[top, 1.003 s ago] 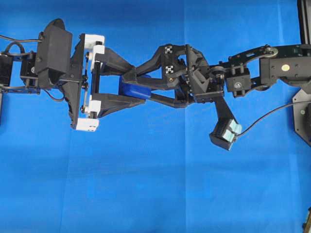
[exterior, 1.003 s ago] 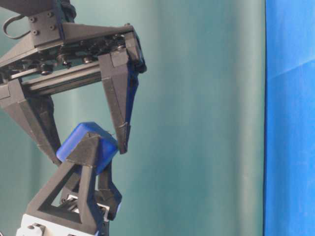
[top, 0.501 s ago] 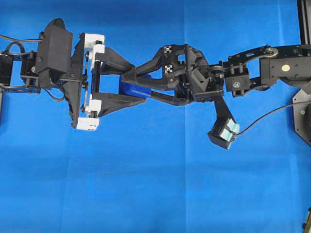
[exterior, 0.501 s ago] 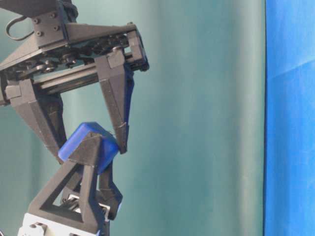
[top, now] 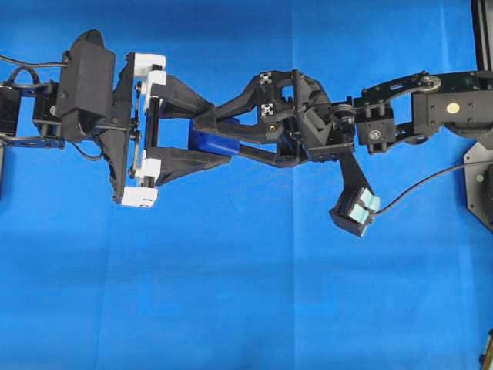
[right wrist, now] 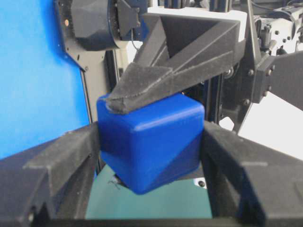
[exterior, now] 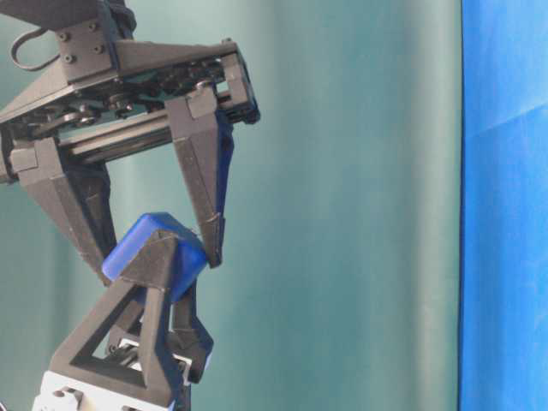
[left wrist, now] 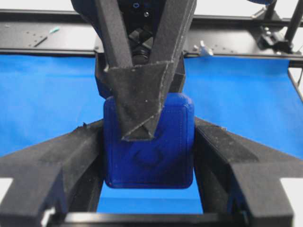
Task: Handover the blue block to the right arm after grasping it with the left arm, then place it in the designated position.
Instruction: 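Close the right gripper on the cube above the left gripper, then open the left gripper and pull the cube away with the right gripper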
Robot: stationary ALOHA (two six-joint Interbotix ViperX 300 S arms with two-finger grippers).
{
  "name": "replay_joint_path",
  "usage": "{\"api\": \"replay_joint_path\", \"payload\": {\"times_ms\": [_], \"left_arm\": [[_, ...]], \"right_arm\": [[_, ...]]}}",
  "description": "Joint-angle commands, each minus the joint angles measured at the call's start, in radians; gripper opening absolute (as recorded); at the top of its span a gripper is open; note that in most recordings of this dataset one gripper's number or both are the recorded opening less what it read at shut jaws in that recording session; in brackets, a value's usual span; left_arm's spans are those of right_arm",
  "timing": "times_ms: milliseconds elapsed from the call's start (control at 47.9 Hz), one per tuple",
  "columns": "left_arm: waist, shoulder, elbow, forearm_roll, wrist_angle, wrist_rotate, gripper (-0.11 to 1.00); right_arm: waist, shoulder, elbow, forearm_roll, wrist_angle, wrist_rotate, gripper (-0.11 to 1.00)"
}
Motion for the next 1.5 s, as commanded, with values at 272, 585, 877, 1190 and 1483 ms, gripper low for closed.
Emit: {"api": "replay_joint_path", "payload": {"times_ms": [272, 585, 877, 1190, 1483], "left_arm": [[-0.002, -0.012, -0.021, -0.002, -0.006, -0.011, 0.46], [-0.002, -0.012, -0.023, -0.002, -0.012, -0.012, 0.86], [0.003, -0.011, -0.025, -0.003, -0.017, -0.012, 0.92], [0.005, -0.011, -0.025, -0.003, -0.017, -0.012, 0.92], [0.005, -0.014, -0.02, -0.003, -0.017, -0.012, 0.93]], "right_arm": [[-0.002, -0.017, -0.018, 0.006, 0.003, 0.003, 0.55], [0.0, -0.015, -0.017, 0.006, 0.003, 0.003, 0.55], [0.0, -0.018, -0.015, 0.005, 0.003, 0.003, 0.55], [0.0, -0.051, 0.015, 0.006, 0.003, 0.003, 0.55], [0.0, -0.167, 0.121, 0.006, 0.012, 0.003, 0.55]]}}
